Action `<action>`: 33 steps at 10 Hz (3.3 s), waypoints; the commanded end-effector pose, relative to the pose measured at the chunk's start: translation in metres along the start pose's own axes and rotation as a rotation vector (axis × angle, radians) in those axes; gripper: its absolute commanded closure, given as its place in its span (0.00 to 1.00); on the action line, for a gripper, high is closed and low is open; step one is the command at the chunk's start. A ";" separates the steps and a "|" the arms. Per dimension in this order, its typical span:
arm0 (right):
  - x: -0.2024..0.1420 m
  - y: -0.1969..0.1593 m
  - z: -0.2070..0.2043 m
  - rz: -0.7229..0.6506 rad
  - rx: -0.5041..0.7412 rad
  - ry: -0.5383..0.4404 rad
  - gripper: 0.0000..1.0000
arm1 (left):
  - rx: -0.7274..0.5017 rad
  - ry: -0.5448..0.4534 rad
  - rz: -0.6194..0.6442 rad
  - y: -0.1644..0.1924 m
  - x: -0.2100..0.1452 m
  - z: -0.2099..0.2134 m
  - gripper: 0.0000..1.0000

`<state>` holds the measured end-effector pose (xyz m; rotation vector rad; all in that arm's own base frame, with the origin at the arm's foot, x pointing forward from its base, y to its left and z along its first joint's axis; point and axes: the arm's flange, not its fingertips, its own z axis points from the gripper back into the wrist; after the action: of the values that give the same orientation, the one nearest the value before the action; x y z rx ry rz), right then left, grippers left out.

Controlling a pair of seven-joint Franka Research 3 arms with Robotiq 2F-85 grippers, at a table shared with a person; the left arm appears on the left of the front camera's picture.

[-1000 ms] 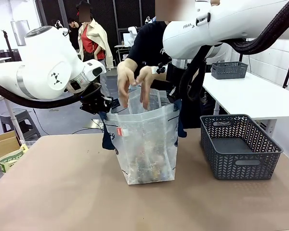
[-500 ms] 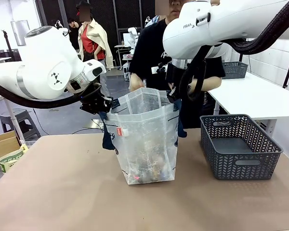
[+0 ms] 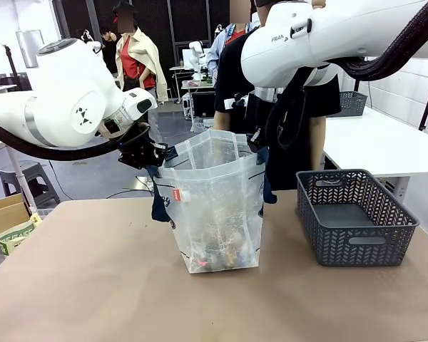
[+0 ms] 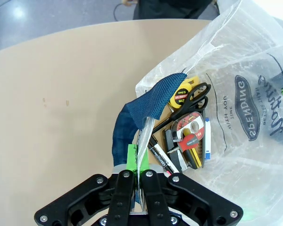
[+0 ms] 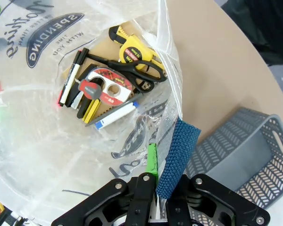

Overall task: Transfer purchased items from the store into the shopping bag.
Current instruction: Move the Reusable shopping bag to the right side of the table.

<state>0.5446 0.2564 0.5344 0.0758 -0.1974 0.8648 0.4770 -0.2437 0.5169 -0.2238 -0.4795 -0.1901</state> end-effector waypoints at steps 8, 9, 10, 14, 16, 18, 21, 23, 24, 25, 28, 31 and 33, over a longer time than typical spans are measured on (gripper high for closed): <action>0.000 0.000 0.002 0.000 -0.003 -0.005 1.00 | 0.000 -0.002 0.005 0.000 0.000 0.000 1.00; 0.000 0.000 0.002 0.000 -0.003 -0.005 1.00 | 0.000 -0.002 0.005 0.000 0.000 0.000 1.00; 0.000 0.000 0.002 0.000 -0.003 -0.005 1.00 | 0.000 -0.002 0.005 0.000 0.000 0.000 1.00; 0.000 0.000 0.002 0.000 -0.003 -0.005 1.00 | 0.000 -0.002 0.005 0.000 0.000 0.000 1.00; 0.000 0.000 0.002 0.000 -0.003 -0.005 1.00 | 0.000 -0.002 0.005 0.000 0.000 0.000 1.00; 0.000 0.000 0.002 0.000 -0.003 -0.005 1.00 | 0.000 -0.002 0.005 0.000 0.000 0.000 1.00; 0.000 0.000 0.000 0.000 0.000 0.000 1.00 | 0.000 0.000 0.000 0.000 0.000 0.000 1.00; 0.001 0.005 0.001 -0.061 0.029 0.000 1.00 | -0.021 -0.021 0.009 -0.009 0.009 0.002 1.00; 0.003 0.007 0.002 -0.105 0.023 0.011 1.00 | -0.030 -0.008 0.018 -0.012 0.012 0.001 1.00; 0.008 0.011 0.005 -0.151 0.024 0.027 1.00 | -0.030 -0.004 0.019 -0.018 0.017 -0.001 1.00; 0.021 0.019 0.009 -0.281 0.044 0.034 1.00 | -0.048 0.021 0.018 -0.035 0.025 -0.007 1.00; 0.042 0.031 0.006 -0.397 0.040 0.083 1.00 | -0.048 0.078 0.131 -0.058 0.035 -0.012 1.00; 0.056 0.035 -0.004 -0.463 0.070 0.115 1.00 | -0.033 0.108 0.181 -0.074 0.039 -0.019 1.00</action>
<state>0.5449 0.3104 0.5353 0.1315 -0.0614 0.4541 0.4964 -0.3086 0.5279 -0.2972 -0.3720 -0.0704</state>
